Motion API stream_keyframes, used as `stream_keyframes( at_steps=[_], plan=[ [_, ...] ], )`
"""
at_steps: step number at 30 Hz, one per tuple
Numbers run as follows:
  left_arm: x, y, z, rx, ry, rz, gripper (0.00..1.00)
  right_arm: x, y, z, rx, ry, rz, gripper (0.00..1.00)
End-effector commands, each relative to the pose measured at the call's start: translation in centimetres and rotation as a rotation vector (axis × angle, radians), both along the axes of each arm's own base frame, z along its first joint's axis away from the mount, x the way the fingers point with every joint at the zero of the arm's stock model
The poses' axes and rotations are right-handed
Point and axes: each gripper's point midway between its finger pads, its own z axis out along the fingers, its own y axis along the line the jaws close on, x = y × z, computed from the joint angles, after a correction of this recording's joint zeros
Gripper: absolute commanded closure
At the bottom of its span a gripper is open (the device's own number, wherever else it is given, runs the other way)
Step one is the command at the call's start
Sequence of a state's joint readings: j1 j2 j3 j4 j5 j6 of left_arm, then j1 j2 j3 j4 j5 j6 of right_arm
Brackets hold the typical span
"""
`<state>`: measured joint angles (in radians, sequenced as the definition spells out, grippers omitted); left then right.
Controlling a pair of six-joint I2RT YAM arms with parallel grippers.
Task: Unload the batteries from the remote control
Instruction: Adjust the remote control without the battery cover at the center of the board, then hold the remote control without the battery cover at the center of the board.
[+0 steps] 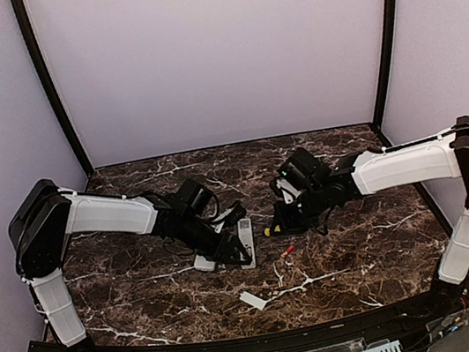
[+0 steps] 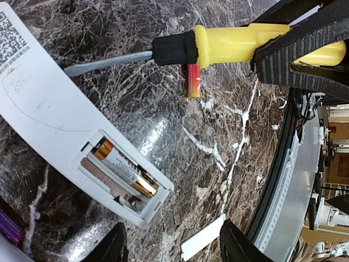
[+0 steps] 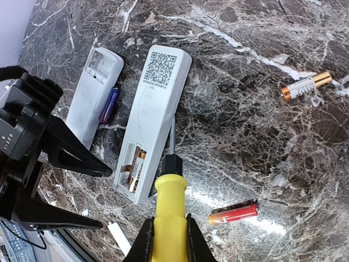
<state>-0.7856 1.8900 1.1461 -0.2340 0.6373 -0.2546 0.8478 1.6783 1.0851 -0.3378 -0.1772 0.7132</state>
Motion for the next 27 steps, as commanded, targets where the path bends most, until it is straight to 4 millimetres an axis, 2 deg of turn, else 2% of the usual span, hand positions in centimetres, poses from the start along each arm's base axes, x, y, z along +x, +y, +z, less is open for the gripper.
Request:
stream_keyframes(
  at_steps=[1, 6, 9, 18, 27],
  plan=[
    [0.7, -0.1, 1.6, -0.019, -0.052, 0.019, 0.42, 0.5, -0.7, 2.3, -0.009, -0.057, -0.003, 1.0],
    [3.7, 0.9, 3.0, -0.021, -0.089, 0.152, 0.46, -1.3, -1.6, 3.5, -0.047, -0.025, 0.031, 1.0],
    [4.9, 1.4, 2.7, -0.011, -0.068, 0.208, 0.5, -2.7, -1.6, 3.9, -0.059, 0.005, 0.04, 1.0],
    [4.4, 1.3, 0.9, 0.015, 0.017, 0.227, 0.62, -5.3, 0.3, 3.9, -0.066, 0.081, 0.071, 1.0],
    [4.1, 1.1, 0.0, 0.023, 0.045, 0.217, 0.65, -5.8, 1.5, 3.8, -0.087, 0.09, 0.12, 1.0]
  ],
)
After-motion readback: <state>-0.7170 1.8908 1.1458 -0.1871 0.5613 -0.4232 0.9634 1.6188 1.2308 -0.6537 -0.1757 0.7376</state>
